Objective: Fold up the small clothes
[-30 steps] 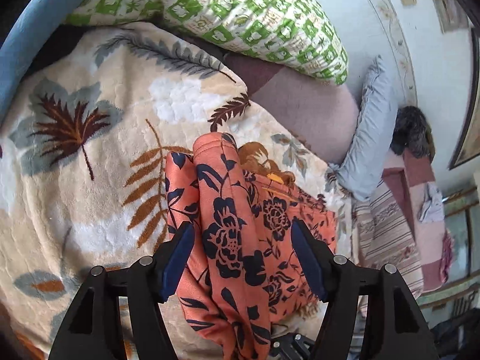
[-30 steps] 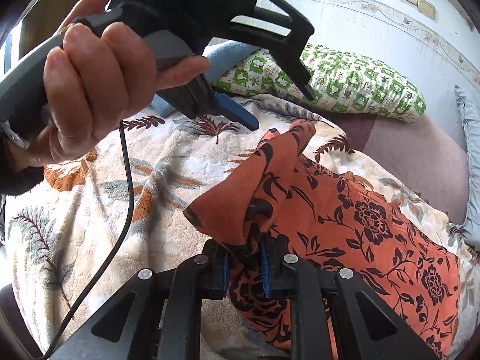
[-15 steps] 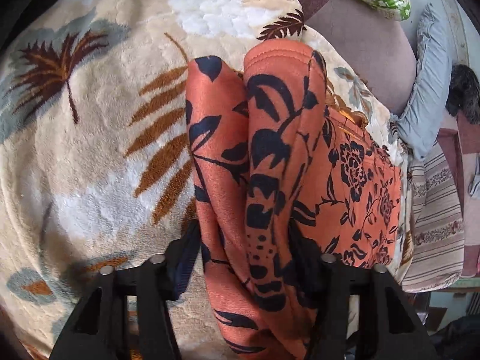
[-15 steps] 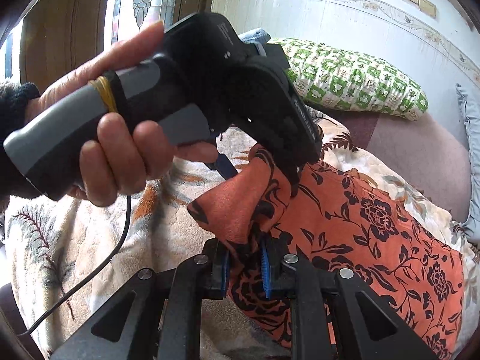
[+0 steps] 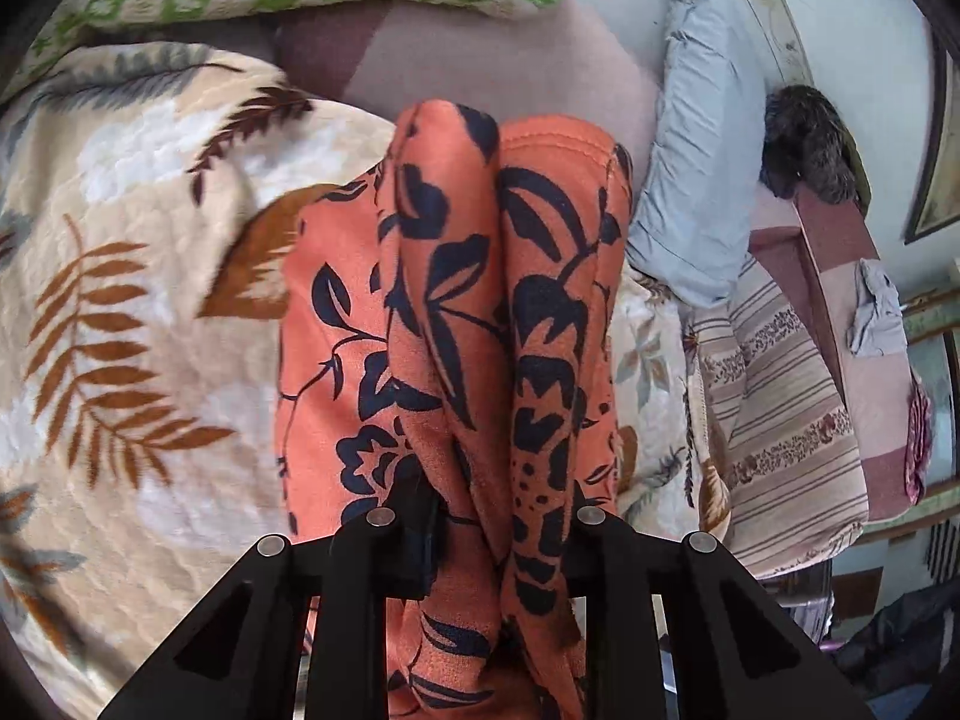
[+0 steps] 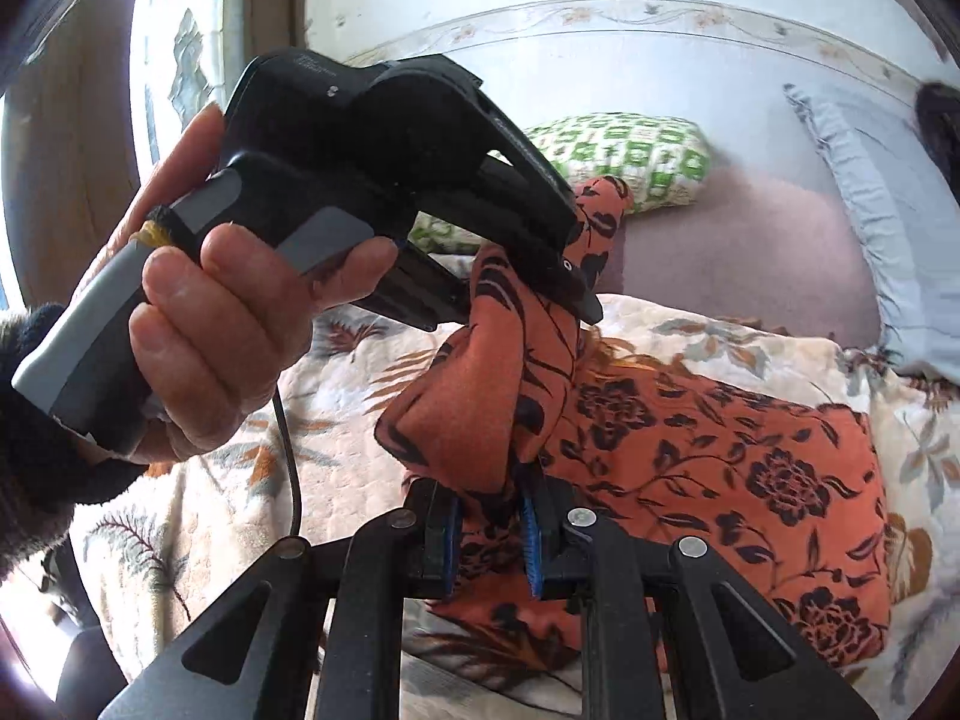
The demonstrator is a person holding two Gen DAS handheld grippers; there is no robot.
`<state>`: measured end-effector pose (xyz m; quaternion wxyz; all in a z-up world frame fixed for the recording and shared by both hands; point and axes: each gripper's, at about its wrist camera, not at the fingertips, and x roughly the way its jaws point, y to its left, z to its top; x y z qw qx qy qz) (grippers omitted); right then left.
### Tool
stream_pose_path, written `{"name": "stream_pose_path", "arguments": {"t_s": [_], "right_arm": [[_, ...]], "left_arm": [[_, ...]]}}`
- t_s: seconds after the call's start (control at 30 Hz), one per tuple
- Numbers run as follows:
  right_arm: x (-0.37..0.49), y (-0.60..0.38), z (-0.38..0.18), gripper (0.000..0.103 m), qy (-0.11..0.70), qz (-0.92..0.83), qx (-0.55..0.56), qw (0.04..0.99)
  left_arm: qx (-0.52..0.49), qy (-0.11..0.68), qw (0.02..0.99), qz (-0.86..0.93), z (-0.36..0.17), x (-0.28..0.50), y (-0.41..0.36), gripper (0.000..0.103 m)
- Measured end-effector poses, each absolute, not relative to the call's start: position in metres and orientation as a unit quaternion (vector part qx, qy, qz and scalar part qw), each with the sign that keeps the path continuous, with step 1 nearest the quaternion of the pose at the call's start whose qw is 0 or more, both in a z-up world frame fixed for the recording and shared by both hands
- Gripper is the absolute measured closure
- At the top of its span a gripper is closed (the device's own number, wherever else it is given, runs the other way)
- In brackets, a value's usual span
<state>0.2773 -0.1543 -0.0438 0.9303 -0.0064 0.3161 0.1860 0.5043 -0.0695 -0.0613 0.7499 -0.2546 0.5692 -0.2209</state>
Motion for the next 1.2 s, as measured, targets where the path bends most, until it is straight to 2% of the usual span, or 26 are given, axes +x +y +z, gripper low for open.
{"name": "stream_pose_path", "arguments": {"t_s": [0.1,0.2,0.3,0.37,0.47,0.63,0.67,0.73,0.93,1.03,1.2], "right_arm": [[0.279,-0.214,-0.053,0.087,0.330,0.155,0.051,0.930],[0.282,-0.266,-0.084,0.085,0.367,0.128,0.112,0.914],[0.286,-0.306,-0.120,0.078,0.405,0.114,0.185,0.888],[0.282,-0.319,-0.134,0.066,0.411,0.114,0.210,0.880],[0.277,-0.324,-0.134,0.060,0.409,0.129,0.218,0.877],[0.264,-0.347,-0.118,0.060,0.400,0.122,0.232,0.878],[0.260,-0.357,-0.112,0.060,0.392,0.104,0.235,0.883],[0.259,-0.377,-0.095,0.060,0.368,0.082,0.248,0.893],[0.318,-0.383,-0.063,0.057,0.365,0.165,0.304,0.864],[0.361,-0.361,-0.074,0.053,0.399,0.203,0.320,0.835],[0.411,-0.336,-0.105,0.053,0.455,0.146,0.277,0.834]], "left_arm": [[-0.231,0.594,0.737,-0.226,-0.083,0.516,-0.139,0.081],[-0.201,0.632,0.724,-0.189,-0.131,0.530,-0.199,0.080],[-0.177,0.657,0.718,-0.143,-0.168,0.539,-0.231,0.078],[-0.175,0.653,0.725,-0.135,-0.167,0.543,-0.241,0.074],[-0.186,0.654,0.716,-0.159,-0.152,0.539,-0.247,0.066],[-0.262,0.598,0.728,-0.208,-0.097,0.504,-0.201,0.060],[-0.271,0.579,0.741,-0.205,-0.090,0.496,-0.187,0.053],[-0.271,0.551,0.771,-0.169,-0.084,0.481,-0.156,0.049],[-0.315,0.560,0.760,-0.102,-0.118,0.458,-0.097,0.049],[-0.338,0.563,0.748,-0.092,-0.131,0.454,-0.072,0.049],[-0.334,0.576,0.741,-0.094,-0.153,0.466,-0.073,0.049]]}}
